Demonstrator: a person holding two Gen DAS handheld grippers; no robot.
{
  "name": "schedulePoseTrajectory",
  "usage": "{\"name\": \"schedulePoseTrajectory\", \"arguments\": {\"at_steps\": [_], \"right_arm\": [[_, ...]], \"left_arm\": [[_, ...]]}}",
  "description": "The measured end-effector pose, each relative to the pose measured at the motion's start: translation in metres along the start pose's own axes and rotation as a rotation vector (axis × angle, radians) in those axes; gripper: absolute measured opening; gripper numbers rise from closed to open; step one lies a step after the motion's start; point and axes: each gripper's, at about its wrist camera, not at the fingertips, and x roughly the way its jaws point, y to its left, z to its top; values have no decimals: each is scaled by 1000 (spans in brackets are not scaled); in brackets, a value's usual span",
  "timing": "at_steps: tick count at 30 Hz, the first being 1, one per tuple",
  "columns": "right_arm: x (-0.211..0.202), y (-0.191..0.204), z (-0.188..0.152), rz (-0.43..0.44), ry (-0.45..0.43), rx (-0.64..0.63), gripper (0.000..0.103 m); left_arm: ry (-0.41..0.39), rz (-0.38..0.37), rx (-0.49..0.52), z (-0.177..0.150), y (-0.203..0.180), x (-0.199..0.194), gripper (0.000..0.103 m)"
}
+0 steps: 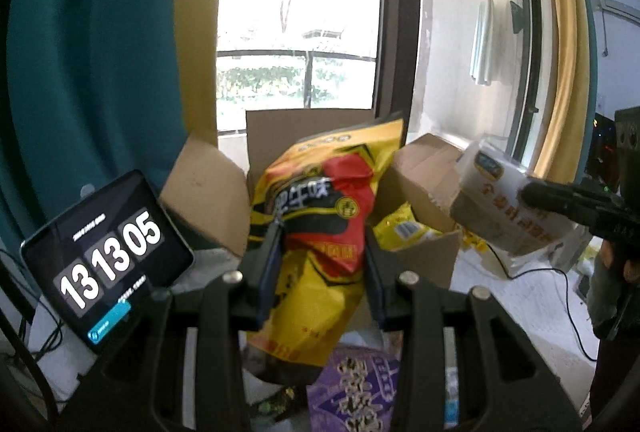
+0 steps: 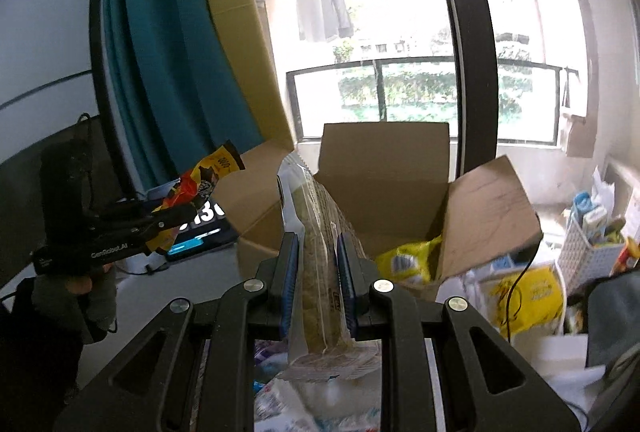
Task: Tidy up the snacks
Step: 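Lower the jerky bag and bread packet into the box and open both tools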
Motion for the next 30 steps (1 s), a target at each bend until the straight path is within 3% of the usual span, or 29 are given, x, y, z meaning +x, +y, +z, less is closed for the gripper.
{"name": "schedulePoseTrajectory", "arguments": {"at_steps": [9,23,27,30], "right_arm": [[37,-9,19,-83,-21,-24,22],[104,-21,40,-182,-22,-73,22],[127,-28,47,-233,-20,-91,22],[146,-38,49,-255,-15,-58,22]], "left_arm": [[-2,18,26,17,2,36,39],[47,47,-13,32,19,105,39],[70,32,-5,38,15,121,41],[86,32,-33,44,18,136,49]]}}
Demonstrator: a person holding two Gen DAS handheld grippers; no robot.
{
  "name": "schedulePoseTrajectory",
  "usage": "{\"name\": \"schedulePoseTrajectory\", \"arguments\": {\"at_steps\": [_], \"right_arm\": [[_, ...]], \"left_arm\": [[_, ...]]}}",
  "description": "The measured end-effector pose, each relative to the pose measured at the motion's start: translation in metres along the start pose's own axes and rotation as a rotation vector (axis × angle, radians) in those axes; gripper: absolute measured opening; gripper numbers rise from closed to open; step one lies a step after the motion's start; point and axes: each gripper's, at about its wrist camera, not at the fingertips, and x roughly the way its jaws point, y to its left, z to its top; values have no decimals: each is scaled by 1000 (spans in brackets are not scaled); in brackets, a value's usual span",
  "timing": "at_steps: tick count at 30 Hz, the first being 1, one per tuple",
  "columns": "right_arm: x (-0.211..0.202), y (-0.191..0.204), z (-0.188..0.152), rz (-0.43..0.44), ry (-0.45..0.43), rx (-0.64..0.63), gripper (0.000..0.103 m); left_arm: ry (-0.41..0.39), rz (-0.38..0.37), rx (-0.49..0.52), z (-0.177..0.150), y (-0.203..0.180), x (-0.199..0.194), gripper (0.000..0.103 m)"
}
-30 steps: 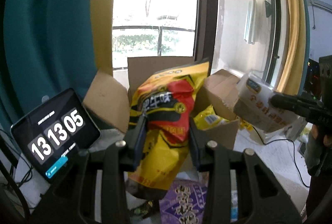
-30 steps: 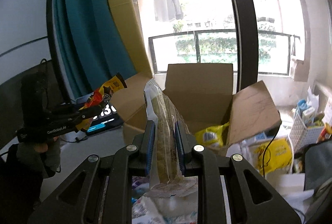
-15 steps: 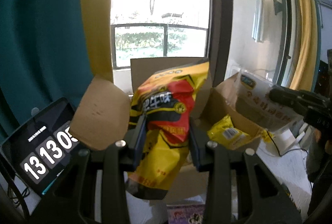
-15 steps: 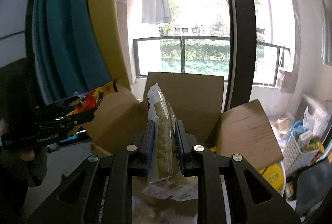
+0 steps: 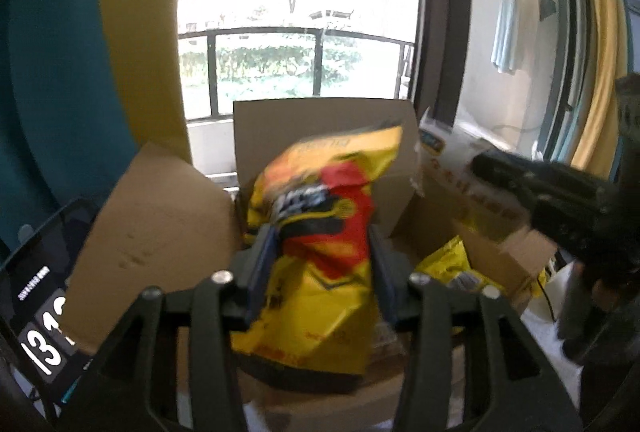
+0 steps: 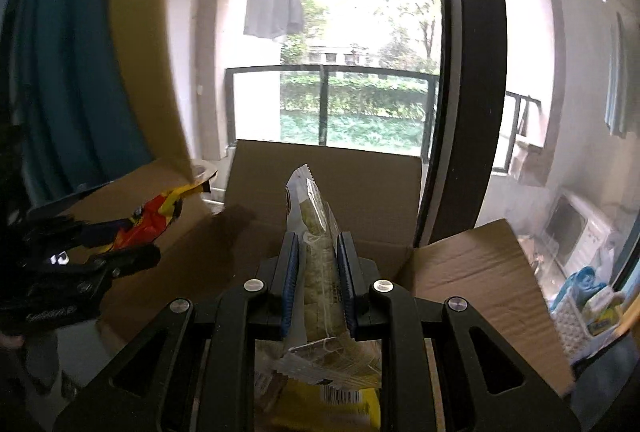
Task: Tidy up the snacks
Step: 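Lower the jerky bag and bread packet into the box and open both tools, then move both tools back to the snack pile and grasp the purple duck bag with the left tool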
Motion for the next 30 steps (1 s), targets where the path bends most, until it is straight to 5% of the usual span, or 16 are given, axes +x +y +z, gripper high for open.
{"name": "schedulePoseTrajectory", "arguments": {"at_steps": [2,3,6,30], "right_arm": [[15,0,0,-16,19,3,26],[23,0,0,-20,44,2,36],[22,1,-3,6,49,4,62],[-82,42,-13,69,43,-19,63]], "left_arm": [[-8,17,-12,2,1,4,61],[-11,23,-24,3,3,5,71],[-13,25,-34,3,6,3,73],[-71,-9,-48,-29,-8,-100,74]]}}
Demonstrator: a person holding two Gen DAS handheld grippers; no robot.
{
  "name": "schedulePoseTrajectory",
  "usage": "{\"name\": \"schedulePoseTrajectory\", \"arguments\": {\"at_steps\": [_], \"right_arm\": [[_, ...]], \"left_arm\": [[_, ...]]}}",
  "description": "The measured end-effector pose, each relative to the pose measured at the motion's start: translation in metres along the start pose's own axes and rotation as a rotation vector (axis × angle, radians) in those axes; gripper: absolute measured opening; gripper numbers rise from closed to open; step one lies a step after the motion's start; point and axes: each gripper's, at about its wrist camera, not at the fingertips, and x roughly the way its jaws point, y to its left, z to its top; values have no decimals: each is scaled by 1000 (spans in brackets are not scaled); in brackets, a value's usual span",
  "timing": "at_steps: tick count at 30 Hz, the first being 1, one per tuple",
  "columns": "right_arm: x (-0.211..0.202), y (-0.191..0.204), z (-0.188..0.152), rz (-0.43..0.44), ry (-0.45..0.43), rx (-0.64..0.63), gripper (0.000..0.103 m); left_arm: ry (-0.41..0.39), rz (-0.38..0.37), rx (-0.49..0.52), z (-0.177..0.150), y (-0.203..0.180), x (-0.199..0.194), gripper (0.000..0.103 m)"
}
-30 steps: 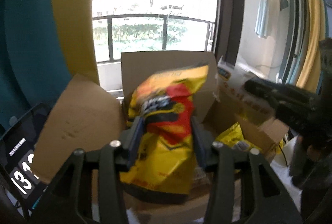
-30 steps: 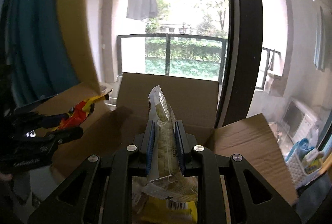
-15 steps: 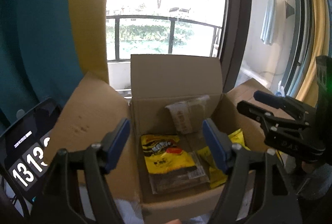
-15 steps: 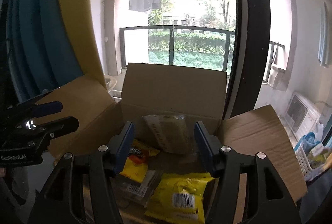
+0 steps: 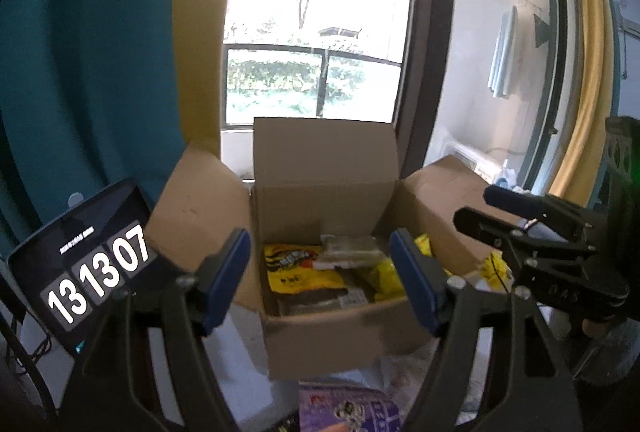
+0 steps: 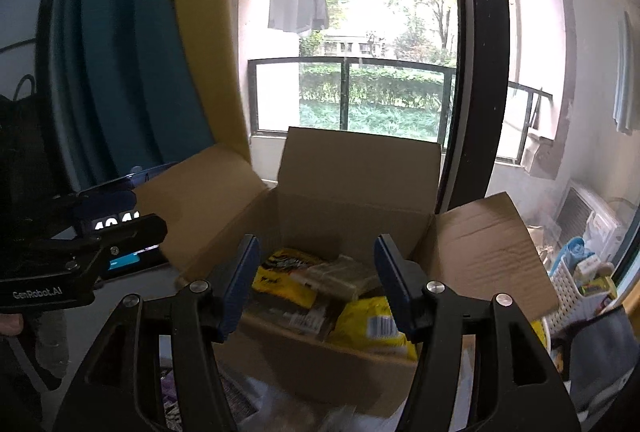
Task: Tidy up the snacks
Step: 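Move both tools back to the snack pile and grasp the purple duck bag with the left tool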
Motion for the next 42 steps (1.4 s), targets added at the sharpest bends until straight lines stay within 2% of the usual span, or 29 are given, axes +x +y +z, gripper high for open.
{"name": "schedulePoseTrajectory", "arguments": {"at_steps": [11,19,29,42], "right_arm": [[-35,22,-23,36,20,-2,63],[-59,31,-49,61,42,10,63],[-75,33,-82,88,90,45,63],[-77,24,-123,98,172,70,63]], "left_arm": [[-2,-26,-1,-30,-13,-51,74],[15,-32,21,-51,-27,-73,74],[64,-33,-6,-78,-28,-80,74],[176,-18,-24,-122,-17,-66,74]]}}
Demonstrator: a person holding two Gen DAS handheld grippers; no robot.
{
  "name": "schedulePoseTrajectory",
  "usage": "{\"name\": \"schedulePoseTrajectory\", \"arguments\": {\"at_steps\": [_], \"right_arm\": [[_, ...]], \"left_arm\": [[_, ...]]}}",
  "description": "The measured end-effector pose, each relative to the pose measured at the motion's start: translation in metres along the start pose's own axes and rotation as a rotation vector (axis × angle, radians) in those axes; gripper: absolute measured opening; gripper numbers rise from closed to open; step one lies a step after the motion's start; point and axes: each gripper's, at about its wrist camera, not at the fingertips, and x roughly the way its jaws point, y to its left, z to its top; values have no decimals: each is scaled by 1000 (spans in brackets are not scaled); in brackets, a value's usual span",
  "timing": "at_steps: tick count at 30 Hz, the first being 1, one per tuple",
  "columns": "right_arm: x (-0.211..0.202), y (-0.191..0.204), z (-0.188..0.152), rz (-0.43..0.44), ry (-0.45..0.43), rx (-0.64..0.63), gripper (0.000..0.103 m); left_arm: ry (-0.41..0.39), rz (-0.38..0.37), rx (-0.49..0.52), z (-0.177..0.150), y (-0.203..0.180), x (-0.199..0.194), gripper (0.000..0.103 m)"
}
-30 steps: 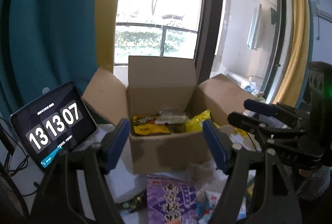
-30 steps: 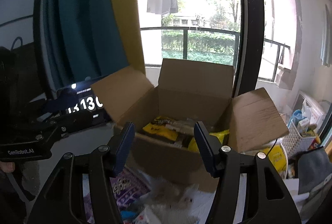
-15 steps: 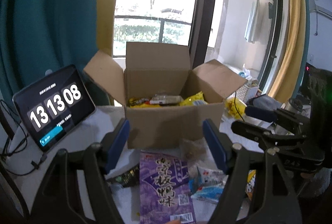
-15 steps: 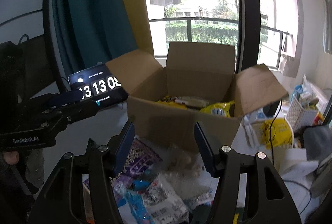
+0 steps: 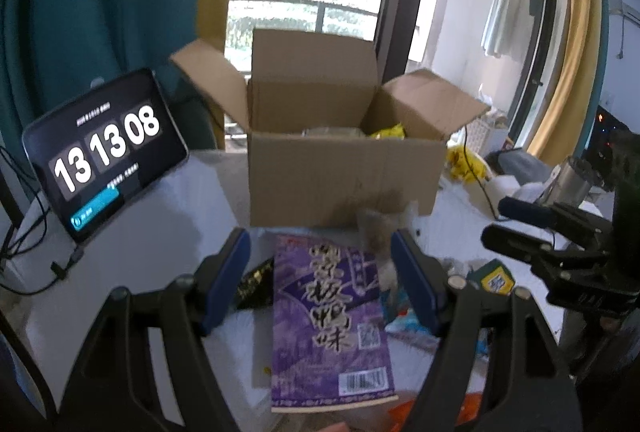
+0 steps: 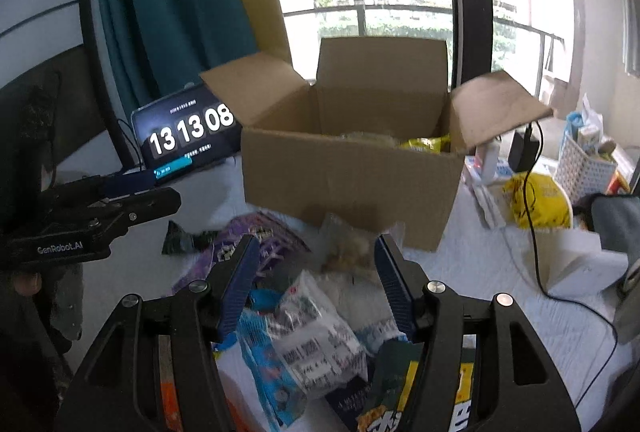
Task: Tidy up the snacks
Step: 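Move both tools back to the snack pile and grasp the purple duck bag with the left tool, then lift the purple duck bag with the left tool while the right tool grasps the white printed bag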
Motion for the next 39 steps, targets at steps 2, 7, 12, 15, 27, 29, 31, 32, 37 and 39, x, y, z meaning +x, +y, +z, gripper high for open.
{"name": "schedulePoseTrajectory", "arguments": {"at_steps": [2,7,12,15,27,29,31,32,37,39], "right_arm": [[2,-3,-6,5,13,12,65],[10,-8,-24,11,58,27,75],[23,-14,-38,25,117,43,79],[31,-14,-45,42,150,35,80],[56,-1,-60,134,239,-10,86],[59,3,-63,150,257,-30,86],[62,4,-66,160,265,-29,86],[63,4,-67,166,271,-24,86],[70,6,-70,191,294,-8,86],[70,5,-69,198,294,-3,80]], "left_arm": [[22,2,-2,-7,2,5,74],[80,-5,-16,-23,6,20,74],[132,-31,-10,-35,2,36,74],[156,-33,-1,-40,-2,45,74],[253,-9,17,-51,-6,80,74],[260,-5,9,-52,-4,83,75],[271,-9,-1,-52,-1,87,81],[277,-14,-8,-53,1,89,81],[330,-64,-79,-55,15,97,82],[327,-66,-83,-56,16,96,82]]}}
